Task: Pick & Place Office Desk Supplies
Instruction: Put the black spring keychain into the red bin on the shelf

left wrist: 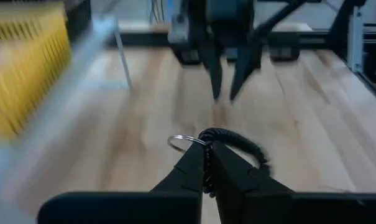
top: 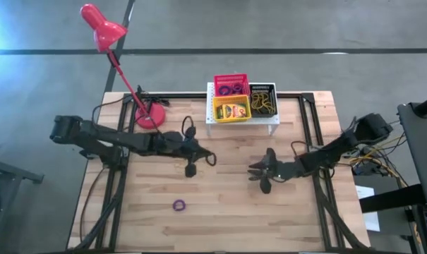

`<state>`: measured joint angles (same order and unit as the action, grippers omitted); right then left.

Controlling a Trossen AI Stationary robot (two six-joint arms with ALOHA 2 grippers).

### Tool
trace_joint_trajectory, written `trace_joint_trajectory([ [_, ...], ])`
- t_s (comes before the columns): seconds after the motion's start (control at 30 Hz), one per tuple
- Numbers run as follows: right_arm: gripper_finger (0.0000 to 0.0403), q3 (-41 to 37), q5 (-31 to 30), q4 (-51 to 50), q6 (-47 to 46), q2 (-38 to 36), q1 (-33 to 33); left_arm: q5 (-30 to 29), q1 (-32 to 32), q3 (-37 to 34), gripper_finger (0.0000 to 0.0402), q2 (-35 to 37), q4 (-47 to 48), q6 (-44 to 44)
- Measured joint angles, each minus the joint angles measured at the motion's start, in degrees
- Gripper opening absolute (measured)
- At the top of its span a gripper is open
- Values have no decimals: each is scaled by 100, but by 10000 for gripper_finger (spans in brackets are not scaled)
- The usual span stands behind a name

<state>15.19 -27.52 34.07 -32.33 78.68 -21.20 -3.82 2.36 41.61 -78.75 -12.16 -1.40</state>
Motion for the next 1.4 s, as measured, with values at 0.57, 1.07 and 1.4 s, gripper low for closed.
trace_joint_trajectory([
  [0.57,82,1047,-803,550,-330,2249,-287,-857,-2270,4368,20,-2253,2274,1964],
  [1.07,72,1452,-875,442,-224,2742,-379,-693,-3391,5756,19,-3469,2818,2226],
  [1.4,68,1319,-1019,551,-258,2678,-379,-552,-3373,5608,35,-3563,2913,2356],
])
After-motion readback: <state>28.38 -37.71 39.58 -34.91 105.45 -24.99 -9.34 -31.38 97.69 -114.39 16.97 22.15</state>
